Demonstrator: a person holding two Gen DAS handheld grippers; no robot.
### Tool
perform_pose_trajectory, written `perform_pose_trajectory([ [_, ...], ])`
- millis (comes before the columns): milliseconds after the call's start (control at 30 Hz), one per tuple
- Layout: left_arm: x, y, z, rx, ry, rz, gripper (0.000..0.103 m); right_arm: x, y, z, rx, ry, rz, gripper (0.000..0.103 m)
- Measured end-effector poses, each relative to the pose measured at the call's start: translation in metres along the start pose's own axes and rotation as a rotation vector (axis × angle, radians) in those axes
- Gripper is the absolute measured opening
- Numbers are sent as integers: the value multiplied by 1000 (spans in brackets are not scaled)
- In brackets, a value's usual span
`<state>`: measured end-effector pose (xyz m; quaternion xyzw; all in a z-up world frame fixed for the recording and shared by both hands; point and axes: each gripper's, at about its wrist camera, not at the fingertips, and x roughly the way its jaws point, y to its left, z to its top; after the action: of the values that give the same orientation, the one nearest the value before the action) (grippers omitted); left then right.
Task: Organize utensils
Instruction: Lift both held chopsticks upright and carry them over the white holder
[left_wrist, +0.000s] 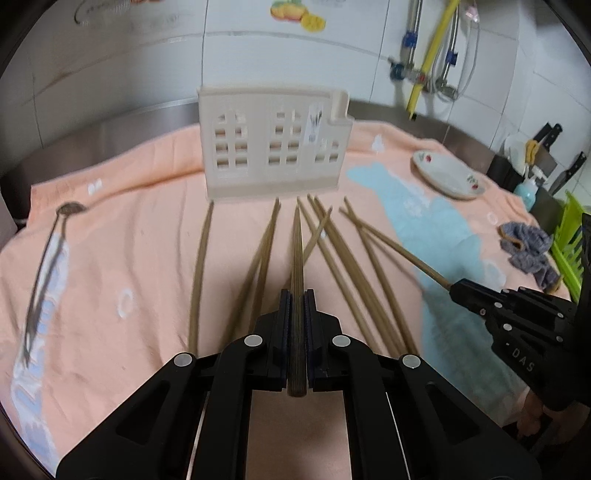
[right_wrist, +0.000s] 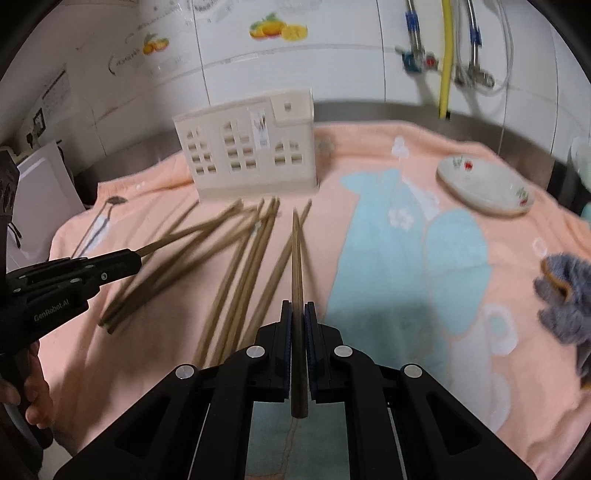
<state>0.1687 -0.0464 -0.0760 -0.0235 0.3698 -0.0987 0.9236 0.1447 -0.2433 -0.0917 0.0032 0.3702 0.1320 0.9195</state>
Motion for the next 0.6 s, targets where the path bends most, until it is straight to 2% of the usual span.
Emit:
perform_pose_trajectory([
  [133,-13,4,17,4,-38,-7,6,-17,-1,26,-26,-67,9,7],
  [267,-22,13,42,5,-67,-23,6,-30,-4,62,-36,-120,55,7],
  [367,-25,21,62,-8,-73,-51,6,-37,-6,95,-53,-142,94,6],
  [600,-37,27,101,7,-102,-64,6,-59,-4,167,-111,-172,145,6],
])
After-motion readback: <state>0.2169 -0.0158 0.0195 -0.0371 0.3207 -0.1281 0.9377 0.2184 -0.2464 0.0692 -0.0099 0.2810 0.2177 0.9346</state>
